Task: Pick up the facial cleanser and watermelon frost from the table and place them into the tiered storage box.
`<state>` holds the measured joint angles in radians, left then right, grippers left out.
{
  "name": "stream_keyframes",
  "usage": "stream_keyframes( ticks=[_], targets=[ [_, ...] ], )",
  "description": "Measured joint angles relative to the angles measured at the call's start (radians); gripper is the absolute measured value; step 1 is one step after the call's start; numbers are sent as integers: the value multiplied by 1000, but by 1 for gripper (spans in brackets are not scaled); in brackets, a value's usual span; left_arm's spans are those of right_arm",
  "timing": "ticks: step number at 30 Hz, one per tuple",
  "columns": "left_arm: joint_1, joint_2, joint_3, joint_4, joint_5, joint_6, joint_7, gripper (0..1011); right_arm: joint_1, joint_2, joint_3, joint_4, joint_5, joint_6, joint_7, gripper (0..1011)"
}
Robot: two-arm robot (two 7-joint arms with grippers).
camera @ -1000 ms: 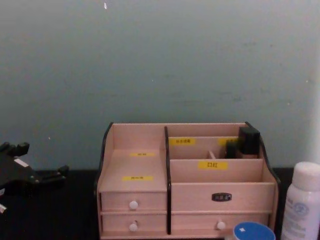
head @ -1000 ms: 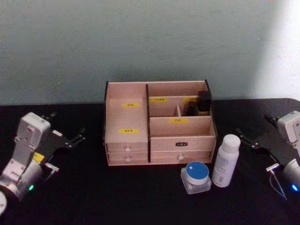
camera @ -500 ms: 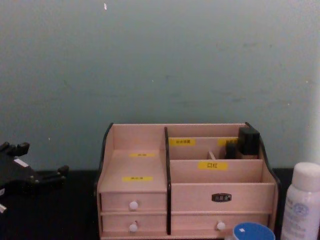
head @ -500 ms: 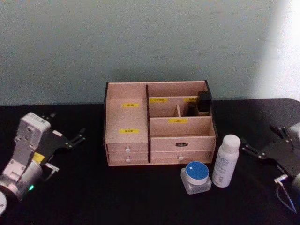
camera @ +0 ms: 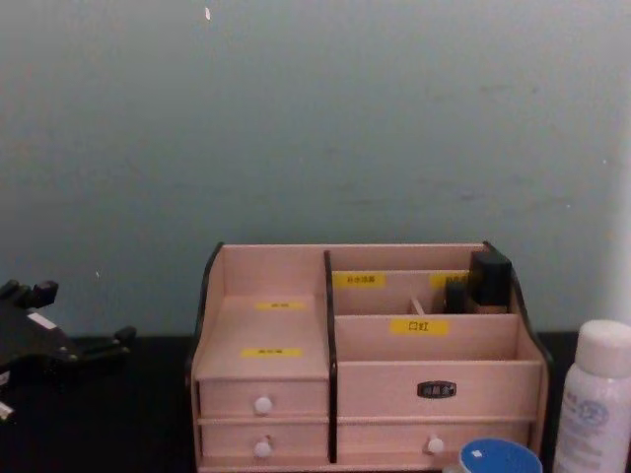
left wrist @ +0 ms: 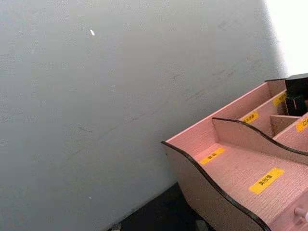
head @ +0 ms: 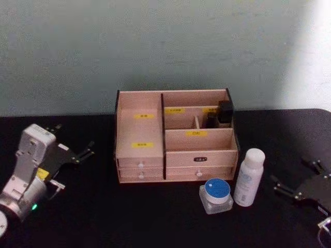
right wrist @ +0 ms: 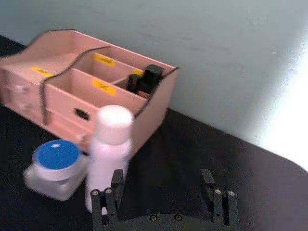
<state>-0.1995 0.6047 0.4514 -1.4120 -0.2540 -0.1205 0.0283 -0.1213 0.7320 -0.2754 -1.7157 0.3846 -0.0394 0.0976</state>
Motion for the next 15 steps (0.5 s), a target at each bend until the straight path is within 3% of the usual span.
stream_keyframes(
  ticks=[8, 15],
  targets=[
    [0, 0, 0, 0, 0, 0, 0, 1001, -51, 18, 18, -58, 56, 10, 89, 1002],
    [0, 0, 0, 0, 0, 0, 0, 1001, -38, -27, 15, -49, 92, 39, 128, 1002]
  ],
)
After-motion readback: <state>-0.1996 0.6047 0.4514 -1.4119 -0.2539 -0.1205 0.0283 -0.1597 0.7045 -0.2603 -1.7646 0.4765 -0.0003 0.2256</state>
